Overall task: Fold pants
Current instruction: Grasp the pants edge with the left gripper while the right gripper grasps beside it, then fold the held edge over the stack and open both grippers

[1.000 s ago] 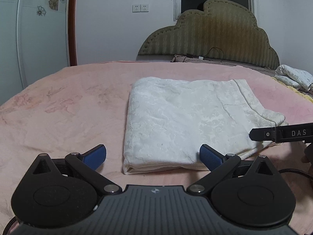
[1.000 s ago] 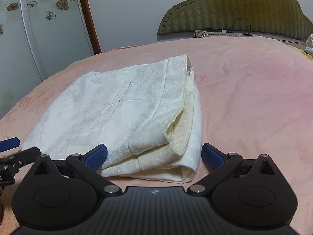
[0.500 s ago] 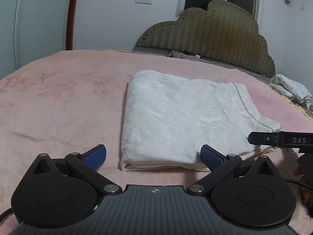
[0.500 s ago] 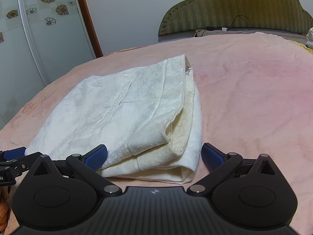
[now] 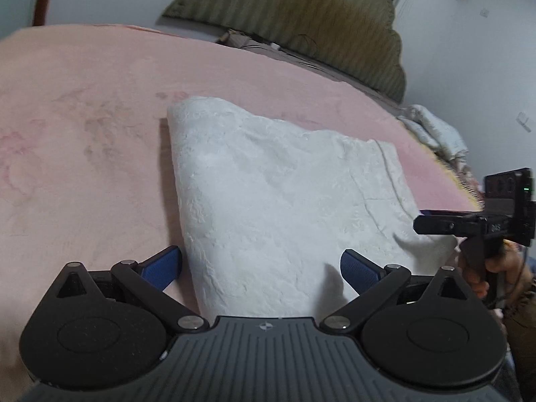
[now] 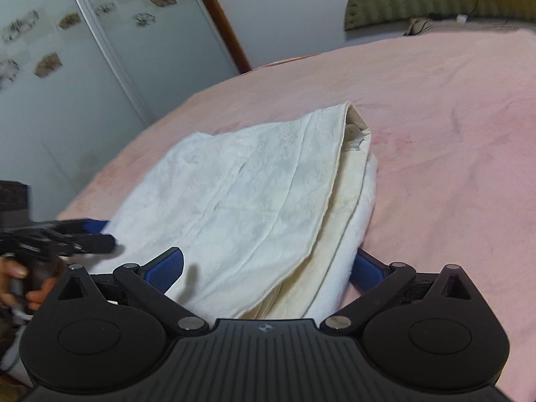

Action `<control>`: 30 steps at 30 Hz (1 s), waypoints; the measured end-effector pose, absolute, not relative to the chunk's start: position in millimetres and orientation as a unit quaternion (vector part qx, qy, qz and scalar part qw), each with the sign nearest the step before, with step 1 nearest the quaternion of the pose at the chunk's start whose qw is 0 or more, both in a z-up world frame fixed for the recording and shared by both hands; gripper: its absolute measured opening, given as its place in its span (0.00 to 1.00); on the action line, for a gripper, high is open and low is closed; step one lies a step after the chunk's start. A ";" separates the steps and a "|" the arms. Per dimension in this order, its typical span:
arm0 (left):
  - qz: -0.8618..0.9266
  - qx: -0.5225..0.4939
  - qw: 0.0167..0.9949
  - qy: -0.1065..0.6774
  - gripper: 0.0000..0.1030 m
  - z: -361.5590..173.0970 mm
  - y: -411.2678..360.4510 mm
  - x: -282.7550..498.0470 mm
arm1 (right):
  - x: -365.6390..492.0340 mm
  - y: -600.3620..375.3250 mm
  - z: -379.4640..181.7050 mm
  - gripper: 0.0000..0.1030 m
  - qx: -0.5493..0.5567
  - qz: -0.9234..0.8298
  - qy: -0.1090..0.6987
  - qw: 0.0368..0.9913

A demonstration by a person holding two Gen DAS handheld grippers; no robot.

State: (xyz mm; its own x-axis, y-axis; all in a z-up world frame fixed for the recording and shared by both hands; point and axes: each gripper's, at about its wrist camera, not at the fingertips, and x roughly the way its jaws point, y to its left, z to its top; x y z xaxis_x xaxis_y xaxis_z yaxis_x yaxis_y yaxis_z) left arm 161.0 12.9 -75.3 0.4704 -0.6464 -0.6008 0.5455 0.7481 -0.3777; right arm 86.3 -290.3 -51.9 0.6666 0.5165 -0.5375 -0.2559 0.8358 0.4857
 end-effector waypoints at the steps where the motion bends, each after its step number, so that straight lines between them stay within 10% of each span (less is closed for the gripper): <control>1: -0.359 -0.076 0.848 0.383 0.99 -75.8 14.5 167.9 | 90.9 -295.3 -52.4 1.00 0.203 0.226 0.348 0.887; 16: -0.397 -0.152 0.812 0.399 0.89 -84.7 0.5 223.0 | 136.3 -274.6 -49.4 0.99 0.173 0.270 0.356 0.878; 22: -0.330 -0.070 0.868 0.364 0.21 -71.5 -7.4 200.7 | 124.8 -271.9 -38.8 0.47 0.161 0.212 0.361 0.894; 26: -0.319 -0.014 0.900 0.297 0.10 -56.6 -18.8 170.0 | 110.4 -262.6 -22.3 0.23 0.140 0.209 0.338 0.907; 30: -0.314 -0.002 0.917 0.244 0.09 -36.5 -19.8 148.7 | 96.9 -244.2 7.3 0.21 0.089 0.210 0.299 0.927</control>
